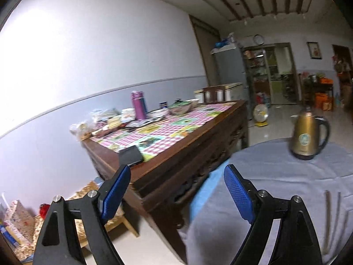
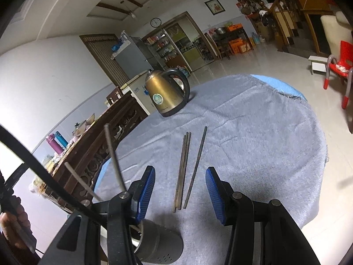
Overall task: Organize utensils
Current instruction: 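Close the right tool on a dark chopstick lying on the cloth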
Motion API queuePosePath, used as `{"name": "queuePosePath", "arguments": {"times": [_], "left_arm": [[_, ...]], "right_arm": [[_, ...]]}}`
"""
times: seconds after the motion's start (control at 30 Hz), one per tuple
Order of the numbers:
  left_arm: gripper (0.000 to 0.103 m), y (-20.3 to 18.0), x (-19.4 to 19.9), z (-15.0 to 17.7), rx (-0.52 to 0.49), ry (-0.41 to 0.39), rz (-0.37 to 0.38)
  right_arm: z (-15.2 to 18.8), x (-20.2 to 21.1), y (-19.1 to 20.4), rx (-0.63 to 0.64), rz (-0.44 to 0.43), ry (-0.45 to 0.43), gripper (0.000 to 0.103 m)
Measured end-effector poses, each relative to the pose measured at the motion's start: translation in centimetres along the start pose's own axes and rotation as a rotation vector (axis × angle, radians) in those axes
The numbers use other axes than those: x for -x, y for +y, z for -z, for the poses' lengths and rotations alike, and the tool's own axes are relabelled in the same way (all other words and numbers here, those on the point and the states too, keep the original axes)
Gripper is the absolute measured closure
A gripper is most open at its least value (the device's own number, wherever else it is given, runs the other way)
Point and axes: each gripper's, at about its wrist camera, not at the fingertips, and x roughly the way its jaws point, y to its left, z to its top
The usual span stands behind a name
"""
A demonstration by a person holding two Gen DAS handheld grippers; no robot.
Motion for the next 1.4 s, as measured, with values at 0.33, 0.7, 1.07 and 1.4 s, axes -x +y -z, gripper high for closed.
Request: {"name": "queuePosePath", "arguments": {"times": [0.33, 0.7, 1.07, 1.4], "left_arm": [[0.016, 0.7, -4.9, 2.3, 0.003, 0.155, 0.011], [0.016, -13.3, -11.4, 8.1, -0.15, 0.524, 0.515], [0.016, -26.2, -13.6, 7.6, -0.227, 0.597, 0.789], [0.016, -36.2, -11.6, 7.7, -0.382, 0.562, 0.859]], "right_arm": [[-0.8, -3.8, -0.9, -0.016, 0.01, 0.051, 0.052], [-4.5, -12.2, -2.7, 0.028, 0.021, 0.243, 0.052], [-8.1, -23.4, -2.2, 0.125, 0.163, 0.379, 0.064], [-7.2, -25.5, -2.9, 0.222, 0.29, 0.447, 0.091]]}}
